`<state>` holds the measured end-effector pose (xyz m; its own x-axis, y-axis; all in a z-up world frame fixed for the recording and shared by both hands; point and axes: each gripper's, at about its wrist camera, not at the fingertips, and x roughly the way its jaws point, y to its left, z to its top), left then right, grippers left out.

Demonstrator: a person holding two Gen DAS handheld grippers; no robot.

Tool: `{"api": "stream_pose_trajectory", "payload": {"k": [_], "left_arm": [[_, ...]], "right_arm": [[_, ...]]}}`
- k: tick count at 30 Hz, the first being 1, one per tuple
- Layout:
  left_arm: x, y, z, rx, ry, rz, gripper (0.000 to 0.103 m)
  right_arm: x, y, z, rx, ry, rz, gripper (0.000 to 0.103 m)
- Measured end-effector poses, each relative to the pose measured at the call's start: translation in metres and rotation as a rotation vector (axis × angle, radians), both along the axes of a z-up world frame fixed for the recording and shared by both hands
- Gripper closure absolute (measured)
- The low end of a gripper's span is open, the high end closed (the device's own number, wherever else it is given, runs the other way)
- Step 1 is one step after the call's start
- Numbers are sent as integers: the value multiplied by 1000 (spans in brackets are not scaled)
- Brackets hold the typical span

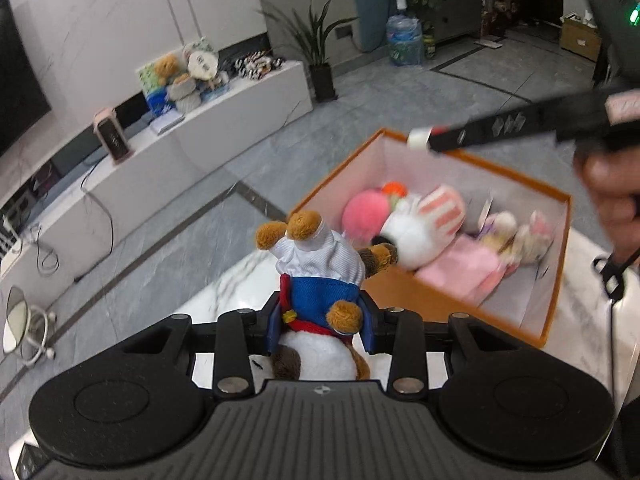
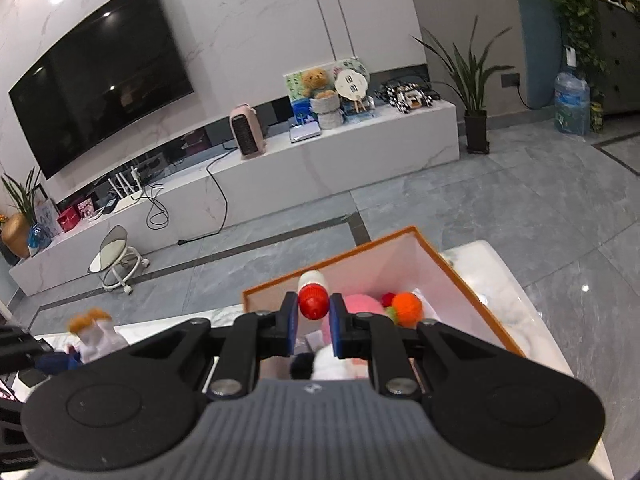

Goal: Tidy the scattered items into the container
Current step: 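Carry the red-capped bottle and plush dog over the orange box with both tools, then open both tools to drop the bottle and plush dog into the box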

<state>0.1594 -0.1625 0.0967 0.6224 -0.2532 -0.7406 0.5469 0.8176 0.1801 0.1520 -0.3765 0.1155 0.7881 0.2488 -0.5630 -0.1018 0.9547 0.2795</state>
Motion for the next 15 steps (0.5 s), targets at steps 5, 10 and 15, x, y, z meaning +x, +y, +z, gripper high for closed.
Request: {"api": "stream_pose_trajectory", "payload": {"k": [5,10,15], "left_arm": [[8,-32,7,-20,-23,-22,60],[17,-55,9,-46,-29,-48,60],[29,-66,10,-90,-34,-49,60]], "right_arm": [[8,-9,-7,15,6,-2,85],[16,-20,-14,32,16,-12,85],[23,-39,-21,48,28,-43,85]]}}
